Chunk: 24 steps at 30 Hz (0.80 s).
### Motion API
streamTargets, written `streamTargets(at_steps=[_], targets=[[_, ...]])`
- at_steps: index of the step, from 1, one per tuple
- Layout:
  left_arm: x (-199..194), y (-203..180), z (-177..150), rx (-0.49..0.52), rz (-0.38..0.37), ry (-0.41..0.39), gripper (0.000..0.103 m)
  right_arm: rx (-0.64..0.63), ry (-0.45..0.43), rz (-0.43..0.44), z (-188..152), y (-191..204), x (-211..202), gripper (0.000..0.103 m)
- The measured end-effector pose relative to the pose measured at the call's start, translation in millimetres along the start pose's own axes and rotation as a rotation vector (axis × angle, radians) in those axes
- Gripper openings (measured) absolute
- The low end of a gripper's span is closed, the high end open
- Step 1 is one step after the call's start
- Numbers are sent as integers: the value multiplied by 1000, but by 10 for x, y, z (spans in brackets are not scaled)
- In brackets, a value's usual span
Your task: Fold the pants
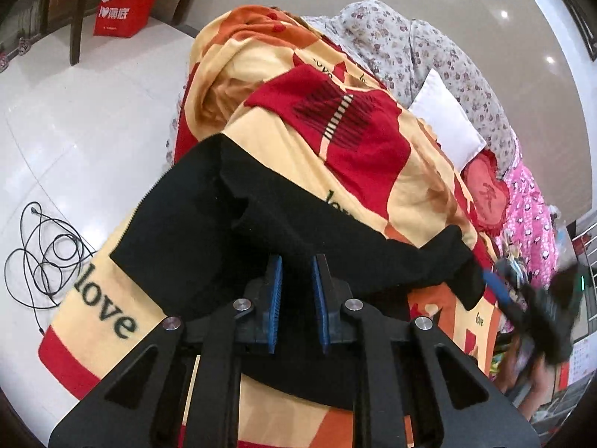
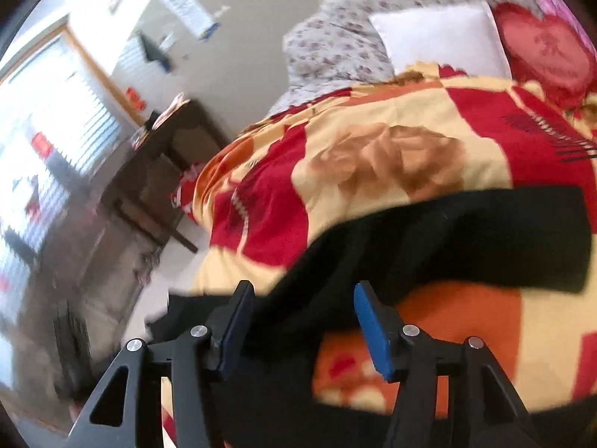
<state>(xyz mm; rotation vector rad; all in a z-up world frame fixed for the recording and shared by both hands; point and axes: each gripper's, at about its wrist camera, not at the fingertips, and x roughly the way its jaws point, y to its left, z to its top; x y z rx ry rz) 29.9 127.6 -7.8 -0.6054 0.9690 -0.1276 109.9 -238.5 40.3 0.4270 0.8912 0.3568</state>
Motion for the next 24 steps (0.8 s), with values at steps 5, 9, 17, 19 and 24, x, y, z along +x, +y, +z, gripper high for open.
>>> streamTargets(at_steps=[5,9,17,19,24], targets=[[-133,6,-51,-52,-23,-13,39,163,205,-30,297,-95,651,58],[-251,28,-140,-102,-45,-59,78,203,270,-45,326,-129,922,48],[48,-31,-238,-221,-98,27,78,110,173,26,99,-140,645,6],[107,-136,-270,-230,-123,37,78,112,151,52,87,-155,528,5],[273,-271,-292,-249,-114,35,78,95,135,88,116,-132,418,5]])
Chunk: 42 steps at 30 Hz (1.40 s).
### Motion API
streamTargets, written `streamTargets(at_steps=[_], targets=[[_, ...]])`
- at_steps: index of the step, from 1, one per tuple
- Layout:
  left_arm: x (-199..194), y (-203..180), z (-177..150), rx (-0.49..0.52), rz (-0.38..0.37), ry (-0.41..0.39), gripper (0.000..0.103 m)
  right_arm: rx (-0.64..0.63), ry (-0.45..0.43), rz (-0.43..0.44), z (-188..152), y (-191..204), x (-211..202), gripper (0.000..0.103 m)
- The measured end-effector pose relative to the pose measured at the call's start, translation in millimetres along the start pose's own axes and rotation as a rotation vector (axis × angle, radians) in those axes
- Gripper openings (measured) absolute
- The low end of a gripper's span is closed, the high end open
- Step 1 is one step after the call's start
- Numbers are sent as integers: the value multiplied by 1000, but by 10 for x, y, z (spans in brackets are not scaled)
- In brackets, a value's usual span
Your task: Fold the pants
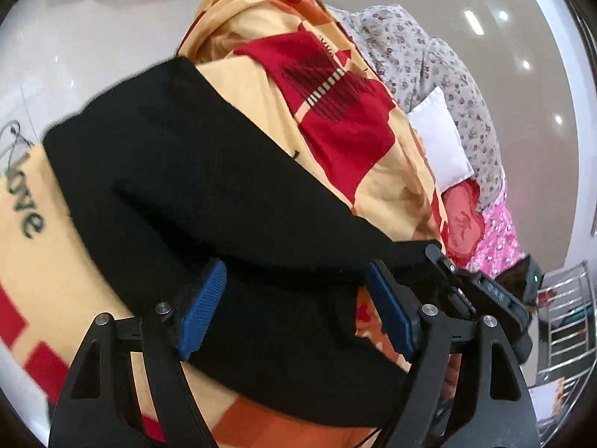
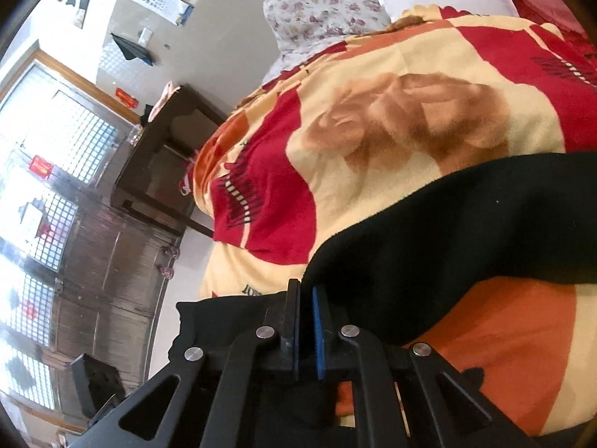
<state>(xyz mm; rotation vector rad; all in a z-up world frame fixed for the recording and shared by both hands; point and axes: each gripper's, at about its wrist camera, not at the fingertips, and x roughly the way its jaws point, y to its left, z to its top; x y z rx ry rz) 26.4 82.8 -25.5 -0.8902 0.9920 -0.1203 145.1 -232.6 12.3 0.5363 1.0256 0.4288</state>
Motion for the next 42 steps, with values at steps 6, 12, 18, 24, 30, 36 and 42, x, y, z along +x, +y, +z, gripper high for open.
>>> streamTargets(at_steps=[6,12,18,24,30,36,42], targets=[[266,1,111,-64,11,3,78,-8,-9,30,-71,-26,-13,5],[192,-128,269,75,2,1,12,-61,-36,48,-301,49,-245,5],[-409,-34,210,311,73,-56,9,-219,-2,48,-1175,359,-528,4],[-166,342,22,336,231,0,9,-144,148,7,-1773,70,-175,5],[-219,337,-32,343,234,-28,9,-73,-57,-99,-1672,-405,-1094,43],[-160,318,-22,327,248,-16,9,164,-194,-389,-1651,-1335,-1659,43],[-121,289,-8,310,249,-2,9,212,-222,-304,-1574,-1533,-1602,43]])
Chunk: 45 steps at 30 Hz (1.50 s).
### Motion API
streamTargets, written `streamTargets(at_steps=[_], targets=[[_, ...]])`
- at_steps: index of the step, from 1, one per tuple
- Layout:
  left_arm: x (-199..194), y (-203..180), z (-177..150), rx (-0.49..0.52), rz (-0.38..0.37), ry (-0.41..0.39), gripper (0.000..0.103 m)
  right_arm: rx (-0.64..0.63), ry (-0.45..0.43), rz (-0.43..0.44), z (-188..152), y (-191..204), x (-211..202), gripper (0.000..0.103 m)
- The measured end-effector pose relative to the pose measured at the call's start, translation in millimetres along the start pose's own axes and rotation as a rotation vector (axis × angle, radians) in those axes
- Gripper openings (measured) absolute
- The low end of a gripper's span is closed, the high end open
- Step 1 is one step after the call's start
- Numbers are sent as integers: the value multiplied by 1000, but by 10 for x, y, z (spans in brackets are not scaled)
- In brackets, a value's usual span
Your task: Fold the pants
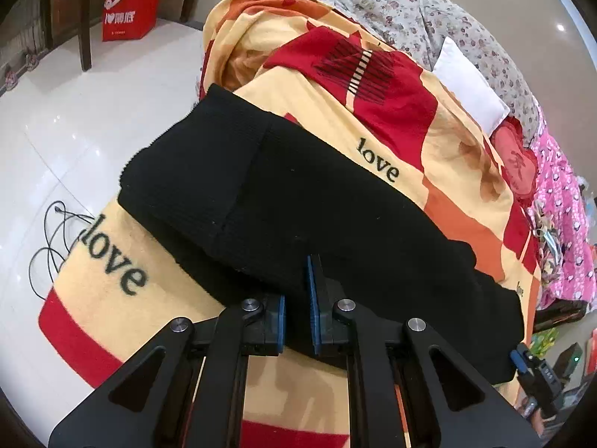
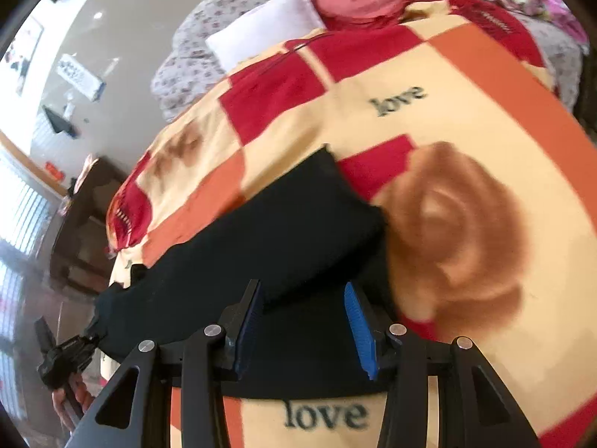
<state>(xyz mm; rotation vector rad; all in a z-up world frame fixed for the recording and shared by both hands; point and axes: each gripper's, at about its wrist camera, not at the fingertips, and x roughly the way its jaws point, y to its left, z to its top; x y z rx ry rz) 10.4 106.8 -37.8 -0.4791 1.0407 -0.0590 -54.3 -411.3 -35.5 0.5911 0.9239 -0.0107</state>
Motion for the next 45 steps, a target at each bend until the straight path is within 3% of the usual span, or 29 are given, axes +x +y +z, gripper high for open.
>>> streamTargets(at_steps=[1,3,4,5,8,12,16,19,22,25,28,31,35,40,43,45], targets=[[12,-4,1,-4,-2,6,9,1,-10,7,20,-20,37,43],[25,-12,-1,-6,0,10,9,11,-41,7,82,-4,125,32],[34,-15,0,-8,-1,11,9,2,-61,-1,136,8,171,15],[44,-9,7,-13,-6,15,9,-6,-65,-2,188,8,185,5],[25,16,69,-38,-46,36,9,-28,-100,24,198,118,38,5],[-232,-24,95,6,-70,-15,9,-154,-139,47,55,385,-530,4],[-309,-17,36,48,-51,-26,9,-184,-112,40,-157,376,-794,4],[-113,58,-22,43,-18,20,9,-197,-16,-63,-297,271,-465,5],[-43,124,-58,19,-27,34,9,-122,46,-115,-349,42,-247,13],[-211,191,-3,12,-59,15,14,-121,-28,-193,-275,-14,-494,28],[-376,245,88,41,20,-39,15,-128,-132,-292,-149,28,-788,30],[-427,338,165,20,27,-43,17,-185,-163,-185,-61,325,-887,31],[-523,370,162,27,82,-85,17,-321,-37,14,-86,990,-370,31],[-606,385,158,17,97,-100,18,-485,95,97,-151,1785,506,31],[-752,396,124,39,198,-173,18,-535,155,100,-127,2080,960,31],[-814,433,129,39,206,-187,19,-552,205,116,-121,2205,1210,31]])
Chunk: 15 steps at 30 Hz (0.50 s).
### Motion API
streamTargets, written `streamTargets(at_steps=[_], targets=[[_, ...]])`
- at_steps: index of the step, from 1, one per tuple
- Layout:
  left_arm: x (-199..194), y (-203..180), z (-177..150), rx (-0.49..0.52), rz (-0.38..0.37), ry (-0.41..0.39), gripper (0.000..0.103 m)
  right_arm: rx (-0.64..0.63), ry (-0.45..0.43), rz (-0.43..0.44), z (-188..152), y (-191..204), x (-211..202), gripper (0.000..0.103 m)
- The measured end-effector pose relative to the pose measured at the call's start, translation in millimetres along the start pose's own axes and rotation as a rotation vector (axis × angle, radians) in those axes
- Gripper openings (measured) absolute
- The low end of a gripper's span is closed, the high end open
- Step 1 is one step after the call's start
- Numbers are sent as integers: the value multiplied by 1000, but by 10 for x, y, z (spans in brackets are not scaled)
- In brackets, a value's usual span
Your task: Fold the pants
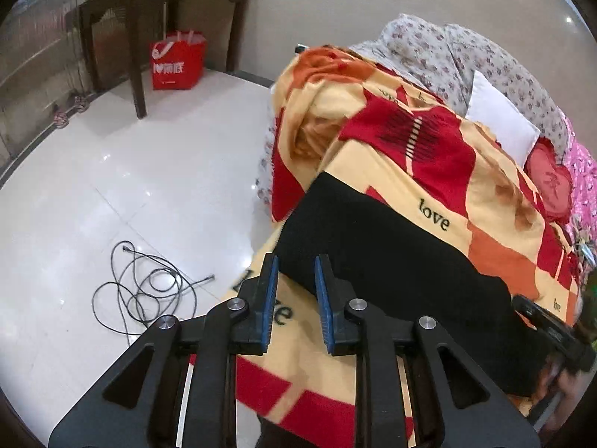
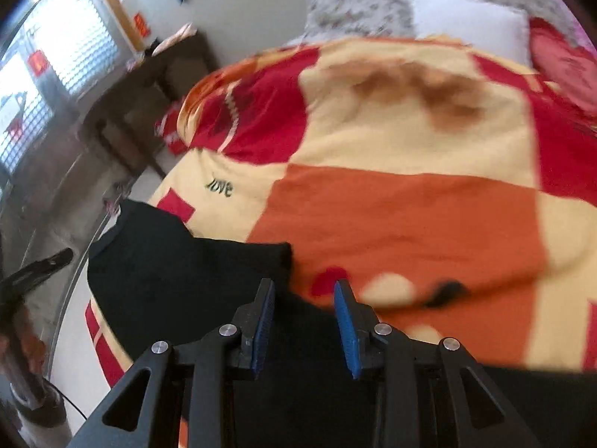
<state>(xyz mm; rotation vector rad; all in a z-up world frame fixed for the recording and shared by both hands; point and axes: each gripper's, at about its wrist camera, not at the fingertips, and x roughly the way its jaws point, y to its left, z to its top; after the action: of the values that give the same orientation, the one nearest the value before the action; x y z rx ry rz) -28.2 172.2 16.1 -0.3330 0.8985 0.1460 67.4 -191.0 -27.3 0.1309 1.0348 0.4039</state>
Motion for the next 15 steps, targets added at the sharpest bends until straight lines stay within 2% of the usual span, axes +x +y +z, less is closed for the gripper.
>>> streamTargets(at_steps=[3,4,5,7,11,13,15], targets=[[8,-39,34,11,-26,-2,21,11,44,86,97,64,291,31],[33,-85,42,20,-37,0,21,-3,38,88,104,107,333,26],[74,-148,44,32,-50,6,22,-38,15,43,109,174,343,15],[190,-321,24,65,-81,32,22,-78,2,-1,142,244,329,9],[526,-566,-63,115,-81,97,22,-89,-34,-74,182,208,239,7],[676,-562,-117,100,-58,120,22,-78,-36,-96,156,206,304,7],[708,-524,-136,89,-71,114,22,-57,-45,-101,134,176,352,7]])
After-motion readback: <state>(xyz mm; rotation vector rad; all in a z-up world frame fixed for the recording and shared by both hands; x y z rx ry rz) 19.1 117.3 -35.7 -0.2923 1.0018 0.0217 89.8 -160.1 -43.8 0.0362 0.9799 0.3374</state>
